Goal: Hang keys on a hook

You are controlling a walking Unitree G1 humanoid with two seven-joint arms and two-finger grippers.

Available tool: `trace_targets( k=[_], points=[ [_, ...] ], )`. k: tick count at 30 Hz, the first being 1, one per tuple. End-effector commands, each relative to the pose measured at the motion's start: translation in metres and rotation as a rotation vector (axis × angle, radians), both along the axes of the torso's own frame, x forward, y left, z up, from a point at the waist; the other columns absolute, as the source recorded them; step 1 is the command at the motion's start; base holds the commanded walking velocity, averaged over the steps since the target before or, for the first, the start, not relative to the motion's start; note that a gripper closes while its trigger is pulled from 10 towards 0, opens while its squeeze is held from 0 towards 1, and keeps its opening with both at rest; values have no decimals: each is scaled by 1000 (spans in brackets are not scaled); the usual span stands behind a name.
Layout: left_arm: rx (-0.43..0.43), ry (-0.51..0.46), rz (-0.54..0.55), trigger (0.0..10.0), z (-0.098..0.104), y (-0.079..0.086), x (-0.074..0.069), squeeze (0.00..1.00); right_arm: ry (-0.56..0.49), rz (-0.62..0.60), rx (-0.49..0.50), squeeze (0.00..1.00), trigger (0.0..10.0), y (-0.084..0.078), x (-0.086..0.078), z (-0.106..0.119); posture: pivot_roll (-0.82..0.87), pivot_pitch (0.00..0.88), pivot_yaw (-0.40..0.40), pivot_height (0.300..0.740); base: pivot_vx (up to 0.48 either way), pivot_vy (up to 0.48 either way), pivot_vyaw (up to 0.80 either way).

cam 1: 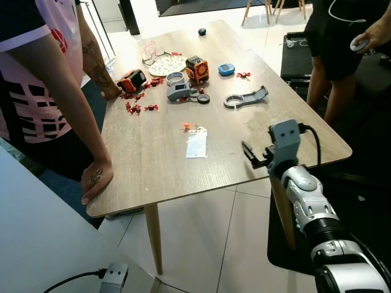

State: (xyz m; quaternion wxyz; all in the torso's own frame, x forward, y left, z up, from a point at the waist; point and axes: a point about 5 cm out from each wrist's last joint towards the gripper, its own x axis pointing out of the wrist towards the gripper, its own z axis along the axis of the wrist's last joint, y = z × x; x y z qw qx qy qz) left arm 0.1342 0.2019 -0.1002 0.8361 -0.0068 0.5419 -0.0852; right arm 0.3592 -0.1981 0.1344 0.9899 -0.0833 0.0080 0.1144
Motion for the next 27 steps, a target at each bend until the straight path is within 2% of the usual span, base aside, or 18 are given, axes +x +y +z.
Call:
trace_targets(
  k=[1,2,5,9,19,27],
  points=[
    [8,21,-7,10000,-2,2,-8,0,20,62,16,0,10000,16,2,-1,-160,90,170,740,0,0,0],
    [8,21,-7,10000,-2,2,-8,0,20,62,16,0,10000,16,2,-1,-160,90,170,740,0,0,0],
    [-2,16,-1,10000,-2,2,-9,0,-7,139,94,0,10000,34,3,6,-159,97,170,740,0,0,0],
    [-11,7,-6,10000,-2,2,-8,0,-24,171,106,0,10000,45,5,8,-159,97,170,740,0,0,0],
    [-18,1,-19,10000,-1,0,-5,0,-29,189,117,0,10000,50,5,10,-159,97,170,740,0,0,0],
    [-23,2,-35,10000,-1,0,-4,0,-20,166,128,0,10000,50,4,7,-158,90,168,740,287,0,0]
  ],
)
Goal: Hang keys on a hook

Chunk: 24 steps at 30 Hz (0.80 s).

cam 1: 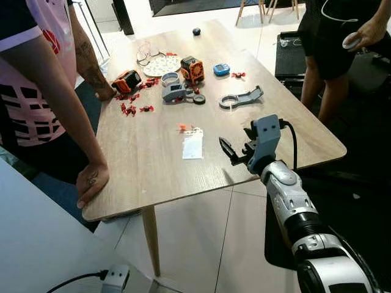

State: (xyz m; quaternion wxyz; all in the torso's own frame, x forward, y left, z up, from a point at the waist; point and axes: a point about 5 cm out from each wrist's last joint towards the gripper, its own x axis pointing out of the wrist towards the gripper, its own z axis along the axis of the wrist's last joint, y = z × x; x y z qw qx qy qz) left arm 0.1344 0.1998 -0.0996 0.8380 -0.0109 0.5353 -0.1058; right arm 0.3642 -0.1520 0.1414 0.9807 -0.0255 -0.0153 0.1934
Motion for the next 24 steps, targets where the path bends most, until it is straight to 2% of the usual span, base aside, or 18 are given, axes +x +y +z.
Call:
trace_targets(
  k=[1,10,24],
  points=[
    [7,14,-8,10000,-1,2,-4,0,2,3,8,0,10000,4,-1,-1,-158,90,168,740,379,0,0],
    [8,17,-18,10000,-1,2,-4,0,9,-6,10,0,10000,3,-2,-3,-158,89,171,740,402,0,0],
    [-2,29,-37,10000,-1,1,-5,0,12,15,-7,0,10000,2,-3,-3,-156,80,171,740,0,0,0]
  ],
)
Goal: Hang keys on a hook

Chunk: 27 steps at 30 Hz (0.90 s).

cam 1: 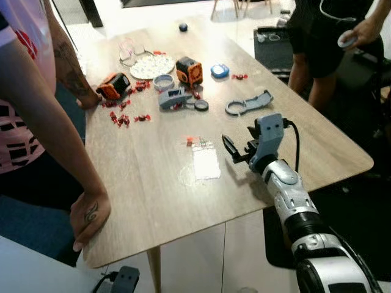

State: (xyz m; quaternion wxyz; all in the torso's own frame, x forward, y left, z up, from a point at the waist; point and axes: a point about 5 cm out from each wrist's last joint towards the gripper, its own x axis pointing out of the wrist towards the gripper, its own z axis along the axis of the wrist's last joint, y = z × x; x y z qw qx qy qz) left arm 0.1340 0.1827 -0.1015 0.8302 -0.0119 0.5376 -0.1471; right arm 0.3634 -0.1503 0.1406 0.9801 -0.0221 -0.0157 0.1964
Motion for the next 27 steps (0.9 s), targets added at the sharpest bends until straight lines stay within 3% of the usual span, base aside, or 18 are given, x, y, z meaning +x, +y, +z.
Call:
trace_targets(
  k=[1,9,23,27],
  points=[
    [43,19,29,10000,0,18,-5,0,11,14,-14,0,10000,0,-2,-2,-156,80,171,740,0,0,0],
    [15,27,10,10000,0,14,-8,0,6,38,-27,0,10000,0,-2,-1,-156,80,171,740,0,0,0],
    [-1,42,-8,10000,-1,13,-10,0,13,47,-18,0,10000,3,-3,-3,-155,87,175,740,0,-465,0],
    [26,50,-12,10000,-2,14,-12,0,36,32,-23,0,10000,3,-6,-11,-155,89,177,740,0,-68,0]
  ],
)
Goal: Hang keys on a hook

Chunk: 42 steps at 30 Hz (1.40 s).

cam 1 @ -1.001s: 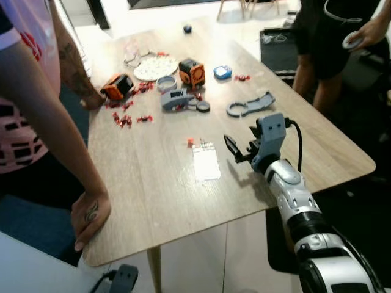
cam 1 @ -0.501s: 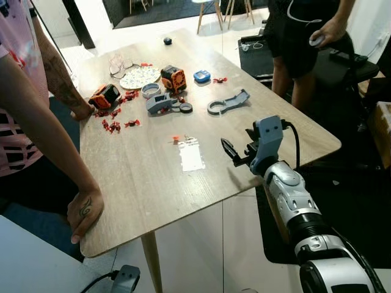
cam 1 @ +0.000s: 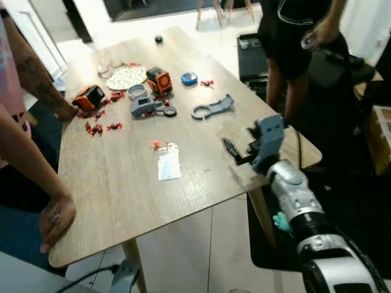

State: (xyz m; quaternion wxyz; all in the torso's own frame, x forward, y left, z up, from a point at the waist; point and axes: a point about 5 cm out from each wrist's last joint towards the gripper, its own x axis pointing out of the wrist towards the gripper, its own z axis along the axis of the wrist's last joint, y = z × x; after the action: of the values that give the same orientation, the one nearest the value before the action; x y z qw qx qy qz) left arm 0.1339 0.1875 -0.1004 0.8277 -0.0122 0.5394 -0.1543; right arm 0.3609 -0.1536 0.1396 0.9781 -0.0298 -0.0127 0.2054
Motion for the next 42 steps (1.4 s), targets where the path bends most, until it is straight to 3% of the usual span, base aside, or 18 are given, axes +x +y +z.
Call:
trace_targets(
  k=[1,8,14,16,18,21,23,26,29,36,42],
  points=[
    [34,44,-1,10000,-3,9,-12,0,34,13,-6,0,10000,6,-3,-10,-155,89,177,740,0,0,0],
    [37,43,0,10000,-3,10,-12,0,34,-4,-16,0,10000,3,-3,-10,-154,91,176,740,0,0,0],
    [42,41,-4,10000,-3,9,-12,0,12,-27,-83,0,10000,-2,0,-7,-155,95,176,740,0,0,0],
    [44,40,-12,10000,-3,9,-12,0,4,20,-103,0,10000,3,1,-4,-157,103,179,740,0,0,0],
    [48,46,-26,10000,-4,9,-14,0,-10,140,-86,0,10000,19,1,0,-157,120,181,740,0,0,0],
    [50,49,-30,10000,-4,9,-15,0,-11,176,-76,0,10000,24,1,2,-157,126,181,740,0,0,0],
    [58,57,-44,10000,-5,10,-20,0,0,279,-39,0,10000,40,2,6,-146,164,182,740,0,0,0],
    [61,60,-47,10000,-6,11,-22,0,4,311,-38,0,10000,45,1,6,-144,172,183,740,0,0,0],
    [67,74,-66,10000,-7,14,-30,0,37,397,-33,0,10000,64,-1,3,-130,206,184,740,0,0,0],
    [75,88,-79,10000,-8,19,-38,0,81,388,-5,0,10000,76,2,1,-119,226,186,740,0,0,0],
    [80,91,-89,10000,-7,24,-41,0,113,318,86,0,10000,82,14,16,-112,236,188,740,0,0,0]
  ],
)
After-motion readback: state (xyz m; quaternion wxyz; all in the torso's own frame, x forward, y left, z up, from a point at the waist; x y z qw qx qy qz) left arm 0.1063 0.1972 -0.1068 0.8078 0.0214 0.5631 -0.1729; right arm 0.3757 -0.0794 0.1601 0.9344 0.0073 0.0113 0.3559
